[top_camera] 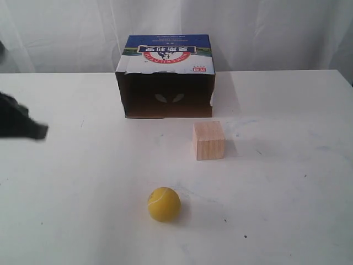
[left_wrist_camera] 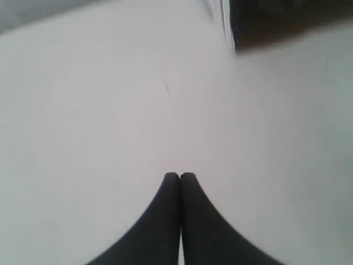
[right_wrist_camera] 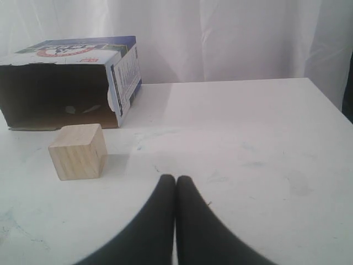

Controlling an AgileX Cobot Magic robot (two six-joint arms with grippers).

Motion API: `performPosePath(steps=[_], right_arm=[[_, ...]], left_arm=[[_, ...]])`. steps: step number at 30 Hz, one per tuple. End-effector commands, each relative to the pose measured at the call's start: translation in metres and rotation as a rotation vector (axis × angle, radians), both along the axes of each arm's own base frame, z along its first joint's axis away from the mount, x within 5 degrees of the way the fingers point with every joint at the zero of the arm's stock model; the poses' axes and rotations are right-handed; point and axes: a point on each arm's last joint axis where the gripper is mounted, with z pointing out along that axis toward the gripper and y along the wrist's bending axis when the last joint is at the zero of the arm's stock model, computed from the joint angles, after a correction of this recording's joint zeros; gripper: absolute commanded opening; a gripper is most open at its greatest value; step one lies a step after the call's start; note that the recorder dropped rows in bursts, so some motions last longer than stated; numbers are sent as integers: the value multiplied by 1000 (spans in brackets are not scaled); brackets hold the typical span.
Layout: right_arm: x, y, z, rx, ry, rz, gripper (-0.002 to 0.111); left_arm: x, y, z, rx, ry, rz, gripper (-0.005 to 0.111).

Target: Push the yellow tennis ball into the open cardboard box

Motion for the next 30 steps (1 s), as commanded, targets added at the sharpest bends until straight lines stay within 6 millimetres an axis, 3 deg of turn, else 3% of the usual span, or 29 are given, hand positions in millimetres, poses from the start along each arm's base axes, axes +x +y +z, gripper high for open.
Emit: performPosePath(steps=[1,6,11,14,18,25,30], right_arm=[[0,0,0,0,-12,-1,0],[0,0,0,0,-12,-1,0],[0,0,0,-1,-10,-1,0],[0,0,0,-1,-10,-1,0],[0,0,0,-1,-10,-1,0],[0,0,0,-1,-10,-1,0],[0,0,0,-1,-10,-1,0]], left_arm=[[-18,-20,-34,264,373,-315,0],[-42,-71,-31,-206,475,-532,0],[-53,-120,-6,-534,268,-858,0],[-51,-135,-7,-515,151,-960,0],[-31,-149,-42,-376,156,-937,0],[-23,-157,-76,-336,267,-955,0],[-8,-153,-90,-254,240,-829,0]])
